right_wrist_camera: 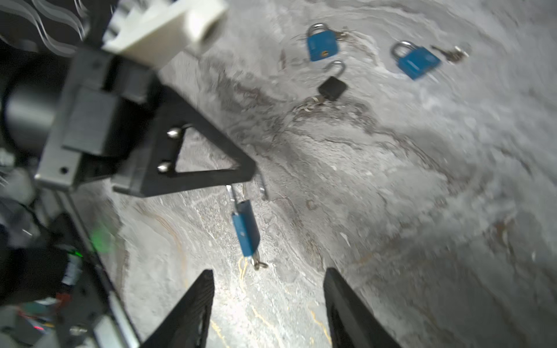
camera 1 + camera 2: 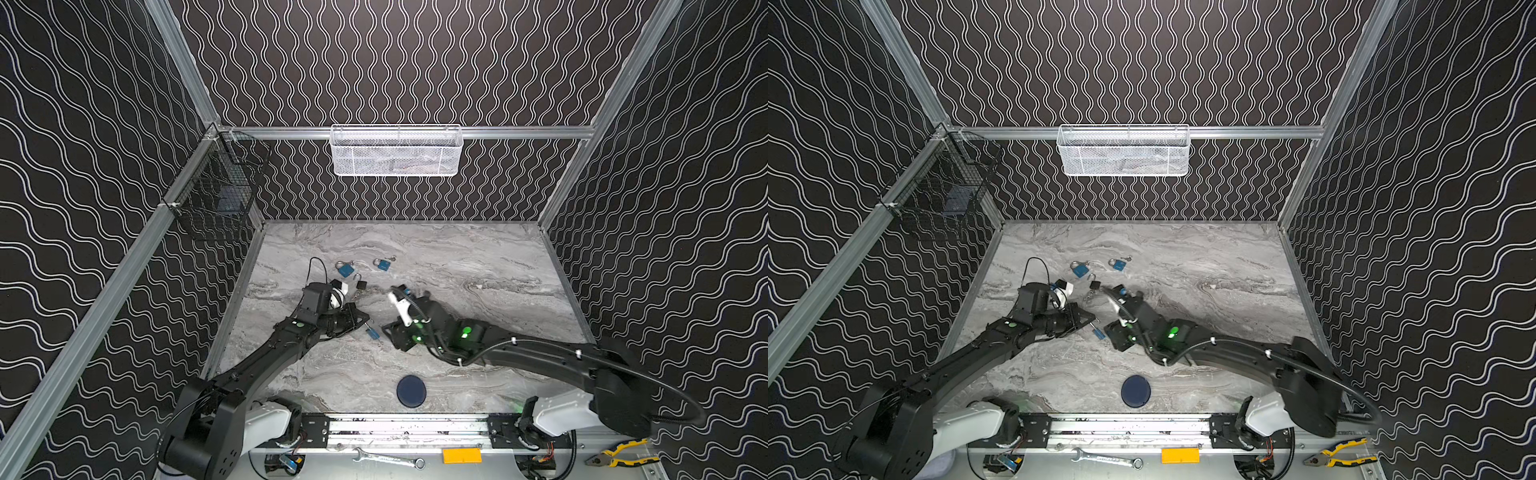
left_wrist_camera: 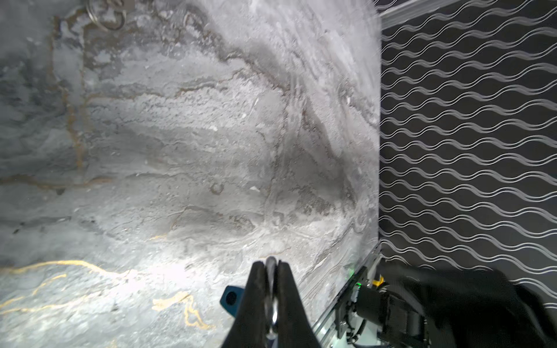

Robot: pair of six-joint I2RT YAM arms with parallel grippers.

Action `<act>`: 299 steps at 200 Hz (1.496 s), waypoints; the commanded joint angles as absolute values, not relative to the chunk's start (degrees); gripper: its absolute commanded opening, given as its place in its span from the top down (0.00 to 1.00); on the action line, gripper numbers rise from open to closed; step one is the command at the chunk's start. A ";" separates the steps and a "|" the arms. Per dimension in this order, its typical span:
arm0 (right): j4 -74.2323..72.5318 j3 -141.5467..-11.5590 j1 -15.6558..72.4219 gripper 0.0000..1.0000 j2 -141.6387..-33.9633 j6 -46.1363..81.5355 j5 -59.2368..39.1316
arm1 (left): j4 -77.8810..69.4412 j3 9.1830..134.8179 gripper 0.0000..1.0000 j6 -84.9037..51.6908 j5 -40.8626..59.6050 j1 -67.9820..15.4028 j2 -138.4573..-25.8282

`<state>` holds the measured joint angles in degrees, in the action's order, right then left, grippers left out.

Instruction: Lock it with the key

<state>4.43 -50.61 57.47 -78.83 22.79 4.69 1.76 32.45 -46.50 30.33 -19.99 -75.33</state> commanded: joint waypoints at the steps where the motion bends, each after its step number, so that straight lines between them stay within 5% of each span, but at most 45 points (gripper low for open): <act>1: 2.69 -49.25 54.44 0.42 -74.43 38.39 -3.90 | -4.16 32.49 1.00 -48.69 29.19 -20.04 -73.32; 62: -8.64 -39.87 45.41 0.40 -66.37 60.00 -19.59 | -11.65 31.15 1.00 -54.48 23.00 -21.06 -68.22; 131: -29.46 -32.29 43.33 0.41 -72.68 72.52 -31.17 | -13.65 31.31 1.00 -55.83 20.66 -24.09 -70.02; 299: -46.45 -35.24 43.53 0.33 -89.53 81.92 -34.59 | -19.38 28.13 1.00 -58.18 19.43 -25.36 -69.22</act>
